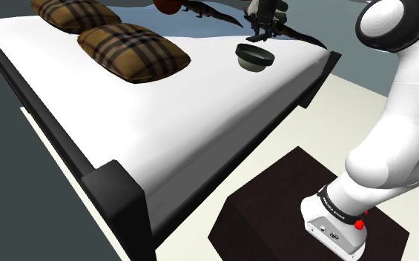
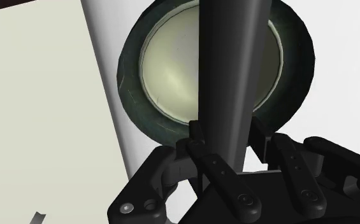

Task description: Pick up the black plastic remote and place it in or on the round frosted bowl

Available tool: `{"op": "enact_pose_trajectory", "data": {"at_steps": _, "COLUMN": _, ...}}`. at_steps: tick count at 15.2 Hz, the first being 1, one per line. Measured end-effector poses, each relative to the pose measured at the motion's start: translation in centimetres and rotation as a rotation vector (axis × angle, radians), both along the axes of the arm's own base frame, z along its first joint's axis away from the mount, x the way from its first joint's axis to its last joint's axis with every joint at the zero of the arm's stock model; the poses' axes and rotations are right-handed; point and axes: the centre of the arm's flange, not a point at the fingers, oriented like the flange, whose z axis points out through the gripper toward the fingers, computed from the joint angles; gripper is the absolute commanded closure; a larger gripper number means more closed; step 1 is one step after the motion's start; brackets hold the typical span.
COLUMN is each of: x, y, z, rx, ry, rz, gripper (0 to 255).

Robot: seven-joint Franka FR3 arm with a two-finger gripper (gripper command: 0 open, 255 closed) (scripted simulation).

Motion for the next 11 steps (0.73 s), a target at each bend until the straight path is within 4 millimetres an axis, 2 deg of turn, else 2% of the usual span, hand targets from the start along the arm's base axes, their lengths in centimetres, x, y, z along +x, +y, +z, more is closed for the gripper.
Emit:
{"op": "enact_pose_trajectory", "data": {"at_steps": 9, "x": 0.2, "y": -0.4, "z": -4.7, "rx": 0.000, "ry": 0.000, "rz": 0.001, "gripper": 255}}
{"op": "enact_pose_trajectory", "data": {"at_steps": 11, "x": 0.1, "y": -0.3, "z": -5.0, "rx": 0.000, "ry": -0.001, "rz": 0.002, "gripper": 255}}
